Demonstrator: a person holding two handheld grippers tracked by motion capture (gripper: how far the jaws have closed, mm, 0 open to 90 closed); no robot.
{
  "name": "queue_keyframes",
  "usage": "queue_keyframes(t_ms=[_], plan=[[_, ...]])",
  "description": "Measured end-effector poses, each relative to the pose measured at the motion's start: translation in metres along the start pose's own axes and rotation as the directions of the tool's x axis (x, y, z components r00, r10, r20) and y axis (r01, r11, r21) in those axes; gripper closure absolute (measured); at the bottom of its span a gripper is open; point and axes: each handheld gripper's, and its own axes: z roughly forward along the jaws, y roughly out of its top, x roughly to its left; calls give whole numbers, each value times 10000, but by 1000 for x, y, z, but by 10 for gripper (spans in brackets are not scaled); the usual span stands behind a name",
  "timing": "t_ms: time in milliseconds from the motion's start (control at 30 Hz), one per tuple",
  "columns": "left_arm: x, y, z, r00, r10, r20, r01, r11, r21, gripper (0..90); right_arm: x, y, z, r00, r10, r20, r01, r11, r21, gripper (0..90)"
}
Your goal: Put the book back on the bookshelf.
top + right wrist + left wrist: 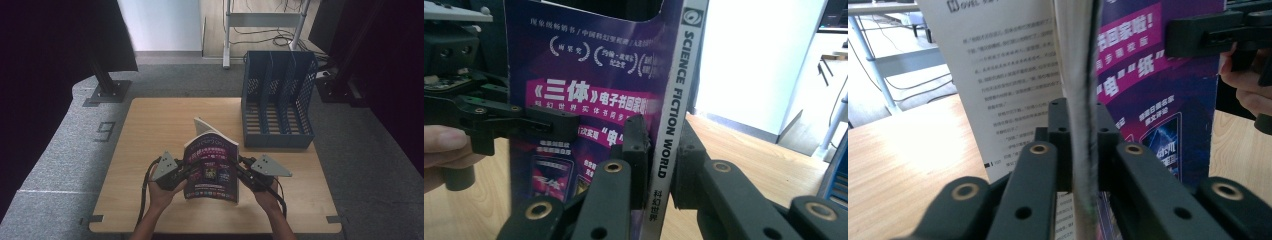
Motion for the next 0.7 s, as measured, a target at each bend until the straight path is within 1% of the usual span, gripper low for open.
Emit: queue_keyframes(t_ms=[100,167,233,333,433,500,600,700], plan=[[4,-3,0,9998,-198,-68,198,9998,100,743,-1,-1,-2,10000,8,-69,-8,10000,12,799],[6,-5,2,9992,-386,-92,387,9991,160,720,-1,-2,-4,9999,36,-95,-35,10000,38,800],[7,-5,4,9986,-508,-157,512,9984,242,674,-1,-2,-5,9999,5,-143,-4,10000,60,800],[8,-6,4,9982,-559,-195,564,9981,259,639,-1,-2,-7,9997,4,-264,-2,10000,59,802],[10,-6,4,9975,-623,-326,633,9976,292,580,-2,-2,-9,9992,22,-399,-20,10000,60,803],[11,-7,4,9970,-687,-358,696,9972,258,580,-2,-2,-9,9991,-9,-418,13,10000,85,804],[9,-6,3,9974,-631,-346,638,9978,196,640,-1,-2,-9,9992,-30,-391,34,9999,99,803],[9,-5,1,9976,-664,-177,666,9977,107,712,-2,-3,-9,9994,6,-354,-2,9999,103,804]])
